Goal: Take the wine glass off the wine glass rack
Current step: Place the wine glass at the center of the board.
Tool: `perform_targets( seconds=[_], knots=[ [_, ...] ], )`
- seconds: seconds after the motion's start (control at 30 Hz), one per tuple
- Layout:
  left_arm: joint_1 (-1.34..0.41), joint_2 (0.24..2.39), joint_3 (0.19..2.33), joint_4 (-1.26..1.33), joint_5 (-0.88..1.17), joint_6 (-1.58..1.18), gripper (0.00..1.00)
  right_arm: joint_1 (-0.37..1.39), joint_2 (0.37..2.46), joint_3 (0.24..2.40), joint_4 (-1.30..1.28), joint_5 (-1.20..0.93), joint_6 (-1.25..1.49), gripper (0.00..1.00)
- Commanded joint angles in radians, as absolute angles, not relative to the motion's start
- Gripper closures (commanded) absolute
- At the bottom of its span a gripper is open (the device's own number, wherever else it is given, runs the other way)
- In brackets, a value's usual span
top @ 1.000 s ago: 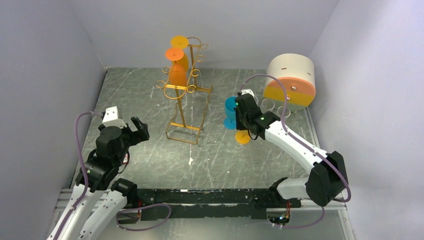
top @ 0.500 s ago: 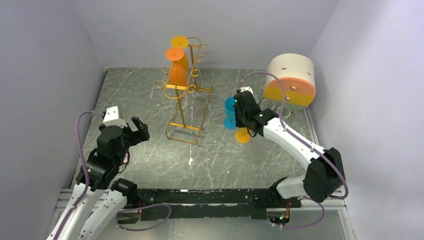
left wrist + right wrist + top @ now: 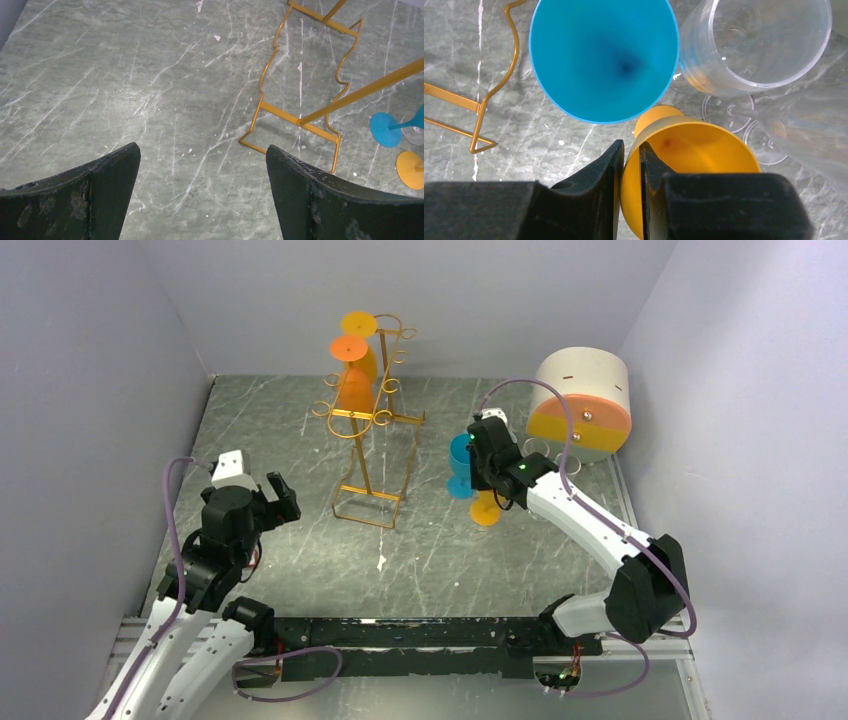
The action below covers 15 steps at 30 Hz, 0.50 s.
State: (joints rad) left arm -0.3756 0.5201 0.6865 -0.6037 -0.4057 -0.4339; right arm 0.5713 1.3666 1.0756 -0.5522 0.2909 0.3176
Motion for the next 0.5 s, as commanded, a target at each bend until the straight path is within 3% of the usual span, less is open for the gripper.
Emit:
perform_targets(
  seconds=[0.0, 0.47],
  knots=[
    [-0.368, 0.519, 0.712, -0.612, -0.427, -0.436, 0.0, 0.566, 1.326, 1.114, -0.572, 0.307, 0.317, 0.78],
    [-0.367, 0.535, 0.712, -0.611, -0.419, -0.441, 0.01, 0.566, 1.246, 1.081, -0.505, 0.215, 0.347, 0.72]
  ],
)
